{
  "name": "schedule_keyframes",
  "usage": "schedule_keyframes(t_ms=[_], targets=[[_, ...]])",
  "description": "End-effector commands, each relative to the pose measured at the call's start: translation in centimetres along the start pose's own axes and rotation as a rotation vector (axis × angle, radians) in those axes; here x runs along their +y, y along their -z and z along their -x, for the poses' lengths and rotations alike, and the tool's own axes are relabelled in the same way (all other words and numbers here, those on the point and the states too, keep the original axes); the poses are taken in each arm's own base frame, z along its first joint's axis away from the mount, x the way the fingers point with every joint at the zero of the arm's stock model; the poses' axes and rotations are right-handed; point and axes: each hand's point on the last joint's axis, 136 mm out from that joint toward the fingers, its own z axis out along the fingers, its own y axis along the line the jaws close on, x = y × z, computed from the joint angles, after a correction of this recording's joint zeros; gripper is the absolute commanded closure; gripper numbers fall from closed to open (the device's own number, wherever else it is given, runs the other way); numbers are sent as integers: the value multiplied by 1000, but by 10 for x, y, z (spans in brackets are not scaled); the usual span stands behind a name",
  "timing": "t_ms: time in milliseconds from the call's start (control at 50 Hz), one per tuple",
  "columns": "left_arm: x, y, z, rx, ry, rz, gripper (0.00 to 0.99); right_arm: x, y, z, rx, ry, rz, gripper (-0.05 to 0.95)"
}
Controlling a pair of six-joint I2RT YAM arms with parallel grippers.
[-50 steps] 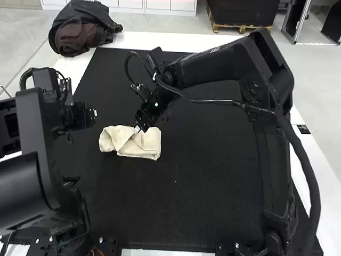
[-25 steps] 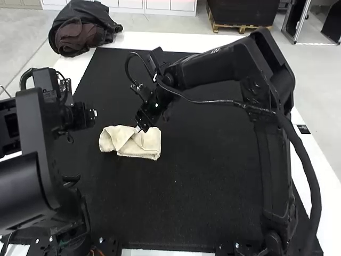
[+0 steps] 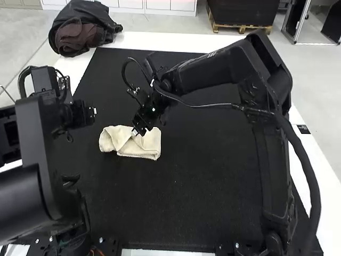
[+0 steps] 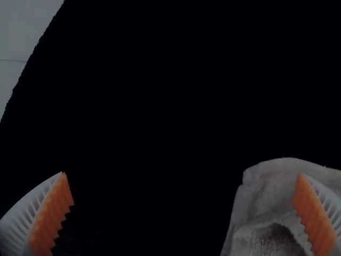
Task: Fold the towel.
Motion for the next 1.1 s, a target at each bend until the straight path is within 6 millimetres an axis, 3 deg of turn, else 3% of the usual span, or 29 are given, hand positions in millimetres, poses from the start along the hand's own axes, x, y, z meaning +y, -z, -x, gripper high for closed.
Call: schedule_keyframes(t_ms=[0, 160, 300, 460, 560, 860, 1080], targets=[[3, 5, 16, -43, -1, 11, 30, 4, -8, -6, 16, 18, -2, 85], [3, 6, 17, -47, 3, 13, 30, 8, -13, -8, 21, 17, 4, 103], [3, 5, 17, -49, 5, 11, 30, 10, -16, -5, 6, 1, 11, 234], [3, 5, 17, -52, 7, 13, 30, 18, -16, -2, -10, -2, 51, 695], [3, 5, 18, -56, 9, 12, 30, 20, -16, 3, -27, 2, 49, 923], [4, 5, 17, -55, 10, 13, 30, 25, -16, 6, -40, -33, 70, 920], [3, 5, 19, -60, 14, 12, 30, 45, -18, 11, -43, -22, 113, 920]])
